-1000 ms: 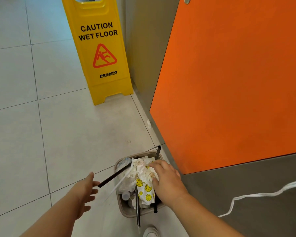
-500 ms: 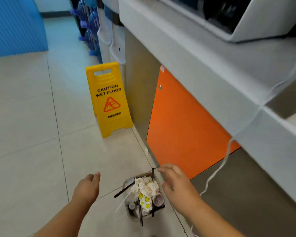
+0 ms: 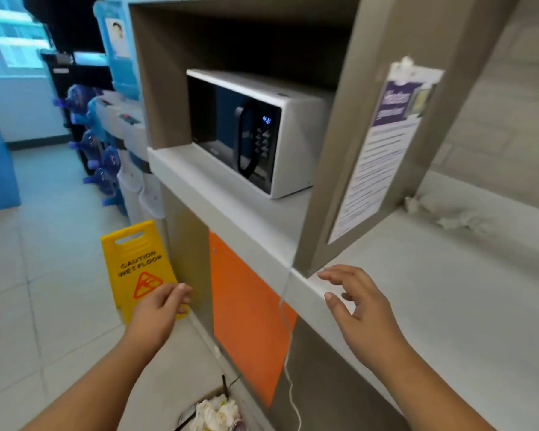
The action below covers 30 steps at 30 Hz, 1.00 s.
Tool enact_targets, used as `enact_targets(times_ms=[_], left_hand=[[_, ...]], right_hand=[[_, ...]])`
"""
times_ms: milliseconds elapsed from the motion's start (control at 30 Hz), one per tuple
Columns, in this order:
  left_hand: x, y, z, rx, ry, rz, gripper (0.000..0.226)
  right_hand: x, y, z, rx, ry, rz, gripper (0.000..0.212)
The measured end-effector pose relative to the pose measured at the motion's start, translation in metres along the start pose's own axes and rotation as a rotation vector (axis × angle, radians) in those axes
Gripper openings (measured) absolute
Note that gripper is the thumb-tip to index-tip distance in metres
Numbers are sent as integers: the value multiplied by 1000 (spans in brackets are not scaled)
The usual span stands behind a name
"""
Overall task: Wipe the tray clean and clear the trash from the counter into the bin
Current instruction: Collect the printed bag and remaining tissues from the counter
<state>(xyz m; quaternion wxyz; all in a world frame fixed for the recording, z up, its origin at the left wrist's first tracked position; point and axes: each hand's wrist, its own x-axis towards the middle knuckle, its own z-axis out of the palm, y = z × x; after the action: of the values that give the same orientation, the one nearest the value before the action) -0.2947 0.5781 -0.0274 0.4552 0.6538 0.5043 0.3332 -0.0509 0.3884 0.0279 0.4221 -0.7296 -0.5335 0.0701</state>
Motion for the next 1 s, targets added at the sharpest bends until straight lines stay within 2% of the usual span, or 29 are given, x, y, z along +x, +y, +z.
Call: enact_targets(times_ms=[133, 300, 600, 700, 1000], left_hand=[[-4, 80, 70, 15, -216, 204, 19], [-18, 153, 153, 23, -366, 356, 15], [-23, 194, 258, 105, -454, 314, 15], [-16, 202, 283, 103, -481, 272, 16], [13, 228, 368, 115, -573, 326, 17]], right_hand=[[11, 29, -54, -13, 49, 34, 31], [27, 77, -123, -63, 41, 52, 31], [44, 169, -219, -156, 9, 141, 25], [45, 198, -239, -194, -24, 194, 23], [59, 269, -277, -341, -124, 320, 25]])
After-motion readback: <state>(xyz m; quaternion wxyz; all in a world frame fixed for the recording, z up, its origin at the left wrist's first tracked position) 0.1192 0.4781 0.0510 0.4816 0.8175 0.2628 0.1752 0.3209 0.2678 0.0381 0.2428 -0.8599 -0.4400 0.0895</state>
